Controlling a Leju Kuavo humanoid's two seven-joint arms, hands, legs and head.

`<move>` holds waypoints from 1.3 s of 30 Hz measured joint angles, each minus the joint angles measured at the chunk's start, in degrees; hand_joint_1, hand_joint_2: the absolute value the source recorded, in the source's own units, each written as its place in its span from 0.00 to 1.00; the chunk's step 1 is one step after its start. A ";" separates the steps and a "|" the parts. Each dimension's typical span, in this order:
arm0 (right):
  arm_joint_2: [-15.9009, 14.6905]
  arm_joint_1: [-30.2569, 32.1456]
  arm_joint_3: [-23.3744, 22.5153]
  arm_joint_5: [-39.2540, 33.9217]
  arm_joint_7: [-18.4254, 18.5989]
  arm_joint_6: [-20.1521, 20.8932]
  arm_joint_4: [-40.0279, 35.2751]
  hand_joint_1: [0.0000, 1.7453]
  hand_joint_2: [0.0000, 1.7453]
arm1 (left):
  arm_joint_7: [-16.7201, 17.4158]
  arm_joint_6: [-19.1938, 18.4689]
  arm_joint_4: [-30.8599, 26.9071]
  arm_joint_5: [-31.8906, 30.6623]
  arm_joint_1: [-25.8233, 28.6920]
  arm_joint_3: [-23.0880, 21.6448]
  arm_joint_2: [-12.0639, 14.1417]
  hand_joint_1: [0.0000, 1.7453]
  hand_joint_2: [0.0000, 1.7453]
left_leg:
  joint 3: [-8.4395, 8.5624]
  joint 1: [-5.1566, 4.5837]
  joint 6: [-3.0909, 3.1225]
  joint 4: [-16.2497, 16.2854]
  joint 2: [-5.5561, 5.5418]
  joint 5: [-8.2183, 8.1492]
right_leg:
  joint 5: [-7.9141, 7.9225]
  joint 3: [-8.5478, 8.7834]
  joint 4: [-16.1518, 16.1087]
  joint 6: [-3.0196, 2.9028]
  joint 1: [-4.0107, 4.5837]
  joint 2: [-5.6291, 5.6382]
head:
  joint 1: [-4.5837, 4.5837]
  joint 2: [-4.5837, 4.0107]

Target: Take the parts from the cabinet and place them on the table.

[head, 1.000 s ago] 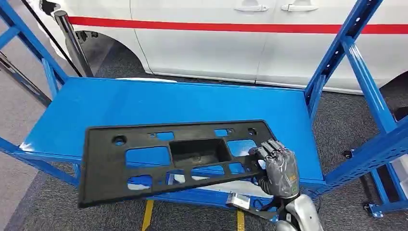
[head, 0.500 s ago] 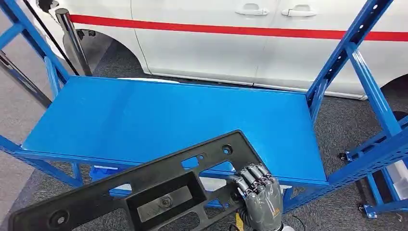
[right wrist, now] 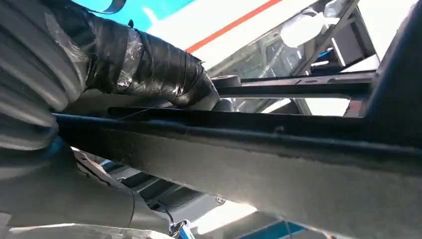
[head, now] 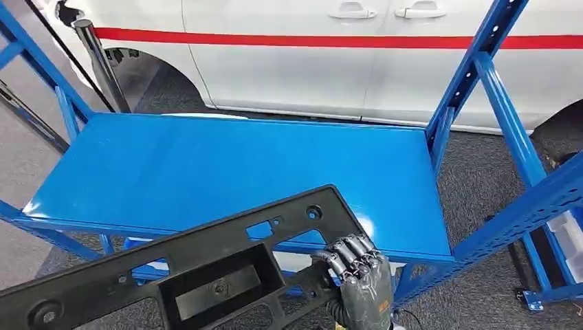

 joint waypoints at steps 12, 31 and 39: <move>0.02 -0.41 0.17 -0.79 0.64 -0.02 0.09 1.00 1.00 | 1.49 3.76 0.00 -0.06 -0.06 0.68 -0.07 0.00 1.00 | 8.60 -0.27 3.63 -19.24 0.25 9.63 | -3.40 -1.59 4.34 1.96 0.51 0.11 | 0.13 0.00; -0.02 -0.75 0.41 -2.38 1.97 -0.02 2.36 1.00 1.00 | 4.15 7.23 0.00 -1.00 -0.03 0.75 -0.33 0.00 1.00 | 0.94 -0.06 0.07 -1.09 0.14 0.29 | 0.17 -0.06 -0.08 0.04 -0.06 -0.06 | -0.04 0.00; -0.02 -1.06 0.55 -3.06 2.27 -0.02 2.95 1.00 1.00 | 4.37 7.21 0.00 -1.42 -0.17 0.72 -0.31 0.00 1.00 | 8.84 -0.78 1.66 -17.74 -0.13 8.06 | 0.87 -0.47 0.06 1.47 0.07 0.07 | -0.02 0.00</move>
